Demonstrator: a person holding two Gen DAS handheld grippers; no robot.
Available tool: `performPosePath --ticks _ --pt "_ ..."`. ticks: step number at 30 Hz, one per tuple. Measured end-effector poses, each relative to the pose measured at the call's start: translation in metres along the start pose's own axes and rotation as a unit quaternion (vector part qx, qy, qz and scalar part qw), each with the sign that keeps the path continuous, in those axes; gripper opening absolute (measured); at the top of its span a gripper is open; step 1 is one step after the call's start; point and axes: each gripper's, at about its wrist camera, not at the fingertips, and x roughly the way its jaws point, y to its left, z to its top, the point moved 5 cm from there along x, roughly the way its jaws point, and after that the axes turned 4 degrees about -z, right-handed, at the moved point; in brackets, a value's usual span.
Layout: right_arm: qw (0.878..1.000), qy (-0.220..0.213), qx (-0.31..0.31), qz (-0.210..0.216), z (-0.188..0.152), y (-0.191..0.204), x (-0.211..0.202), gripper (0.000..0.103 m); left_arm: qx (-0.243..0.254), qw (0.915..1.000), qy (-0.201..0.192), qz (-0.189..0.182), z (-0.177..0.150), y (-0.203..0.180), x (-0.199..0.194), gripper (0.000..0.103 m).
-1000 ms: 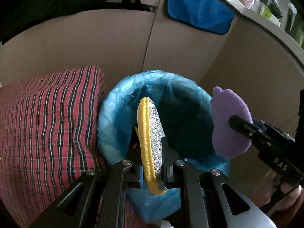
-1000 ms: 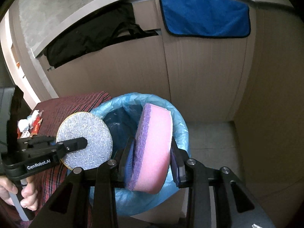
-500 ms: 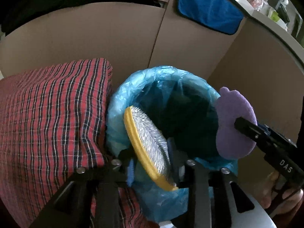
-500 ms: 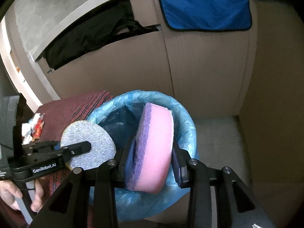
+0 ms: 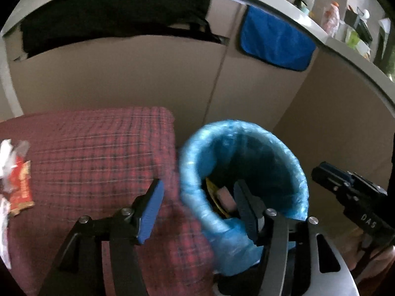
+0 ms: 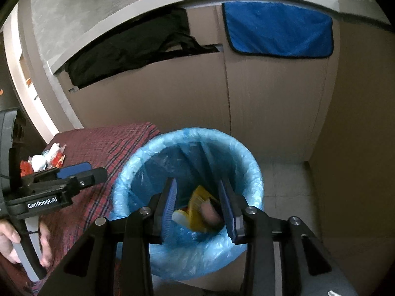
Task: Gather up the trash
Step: 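Move both tools back over the trash pile on the table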
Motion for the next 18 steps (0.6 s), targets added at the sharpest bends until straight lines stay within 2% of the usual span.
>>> performPosePath --ticks 4,7,9,13,18 --pt "1.0 -0.01 -0.02 0.014 0.004 0.028 -0.017 0.034 -0.01 0.9998 -0.011 0.013 -0.006 0.032 -0.037 0.06" --pt "0.998 -0.024 -0.051 0.034 0.009 0.066 -0.032 0.034 -0.012 0.9986 -0.031 0.04 -0.015 0.063 -0.075 0.06" --pt "0.996 -0.025 -0.072 0.05 0.01 0.093 -0.035 0.034 -0.013 0.9962 -0.046 0.073 -0.022 0.09 -0.098 0.06" --pt "0.989 -0.015 -0.113 0.089 0.007 0.156 -0.032 0.034 -0.023 0.9852 -0.075 0.153 -0.04 0.155 -0.144 0.06" --pt "0.977 0.018 -0.154 0.146 0.003 0.235 -0.014 0.034 -0.083 0.9742 -0.087 0.191 -0.07 0.235 -0.186 0.06"
